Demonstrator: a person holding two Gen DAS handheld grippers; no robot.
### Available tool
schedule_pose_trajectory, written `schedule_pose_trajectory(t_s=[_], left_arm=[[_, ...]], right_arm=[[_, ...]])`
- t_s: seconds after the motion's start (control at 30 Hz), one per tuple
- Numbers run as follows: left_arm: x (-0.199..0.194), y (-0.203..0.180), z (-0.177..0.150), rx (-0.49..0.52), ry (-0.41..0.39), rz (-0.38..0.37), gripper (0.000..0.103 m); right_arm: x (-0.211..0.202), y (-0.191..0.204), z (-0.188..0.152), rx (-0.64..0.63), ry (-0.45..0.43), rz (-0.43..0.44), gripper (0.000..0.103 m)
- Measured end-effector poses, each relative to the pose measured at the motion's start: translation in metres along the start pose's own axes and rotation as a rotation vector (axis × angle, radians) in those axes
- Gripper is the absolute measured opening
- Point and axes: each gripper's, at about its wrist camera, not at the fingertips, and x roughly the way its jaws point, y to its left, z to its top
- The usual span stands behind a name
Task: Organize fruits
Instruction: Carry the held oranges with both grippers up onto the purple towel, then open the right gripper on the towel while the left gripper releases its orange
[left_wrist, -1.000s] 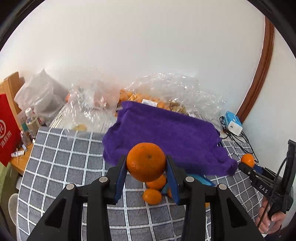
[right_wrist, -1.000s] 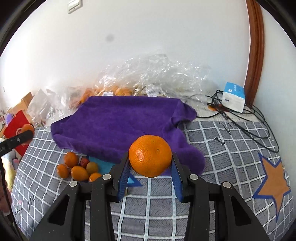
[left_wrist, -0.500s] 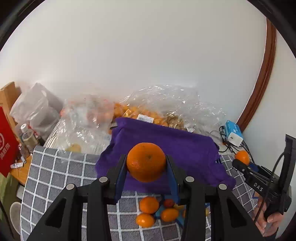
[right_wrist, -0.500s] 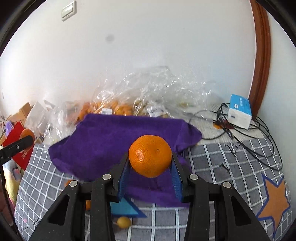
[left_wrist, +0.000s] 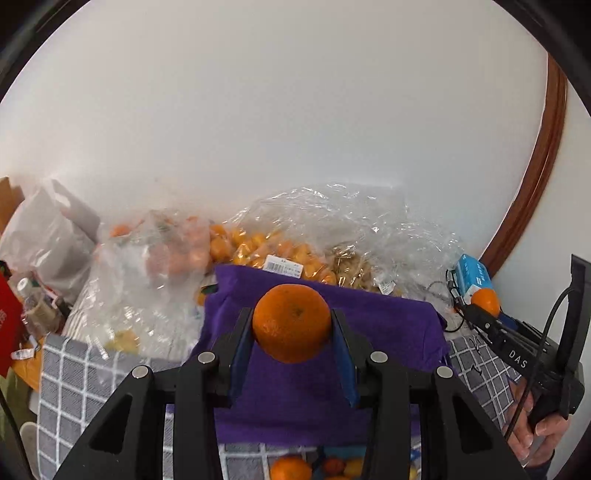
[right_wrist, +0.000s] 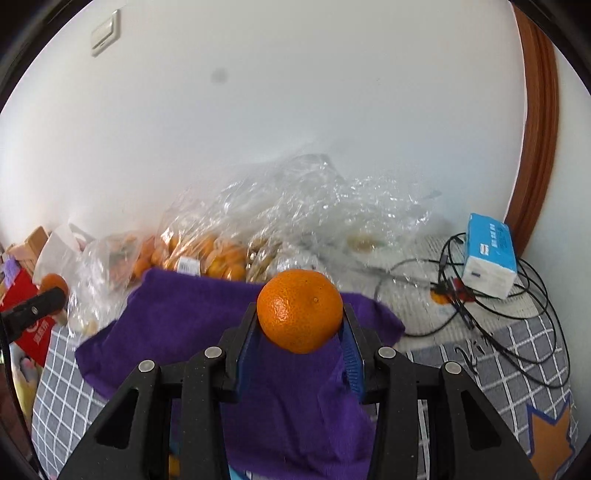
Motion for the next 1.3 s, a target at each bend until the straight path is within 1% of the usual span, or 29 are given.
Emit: schedule_pose_trajectory(t_s=[0.13,0.23,0.37,0.47,0.67,0.87,1.07,1.17,1.3], left_arm=[[0.026,-0.003,0.006,-0.009,0.025,-0.012,0.039],[0.048,-0.005,0.009,-0.013,0.045,-0.029,0.039],[0.074,-0.007,0.002,0.017,0.062,0.003,0.039],[0.092,-0.006,-0.004,0.037,0.112,0.012,0.039],[0.110,-0.005,-0.011,0.060,0.134,0.050,0.039],[0.121,0.000,-0.018,0.050,0.159,0.052,0.039],[0.130,-0.008,-0.024,0.067,0.192,0.044,0.039],[0.138,-0.012,-0.029,0.071,0.225,0.038,0.039],[0.144,-0.015,-0.033,0.084,0.248,0.049,0.039]], right_arm=[[0.016,-0.001,0.009,0.004,-0.002,0.008,0.042],[0.034,-0.001,0.007,0.000,0.021,0.004,0.042],[0.062,0.000,-0.001,-0.020,0.087,-0.012,0.042],[0.076,0.000,-0.009,-0.040,0.116,-0.027,0.041],[0.096,-0.004,-0.017,-0.034,0.175,-0.024,0.041],[0.108,-0.007,-0.021,-0.040,0.227,-0.031,0.041],[0.118,-0.014,-0.025,-0.031,0.281,-0.042,0.042],[0.122,-0.018,-0.028,-0.030,0.299,-0.045,0.041],[0.127,-0.018,-0.033,-0.037,0.313,-0.055,0.042]])
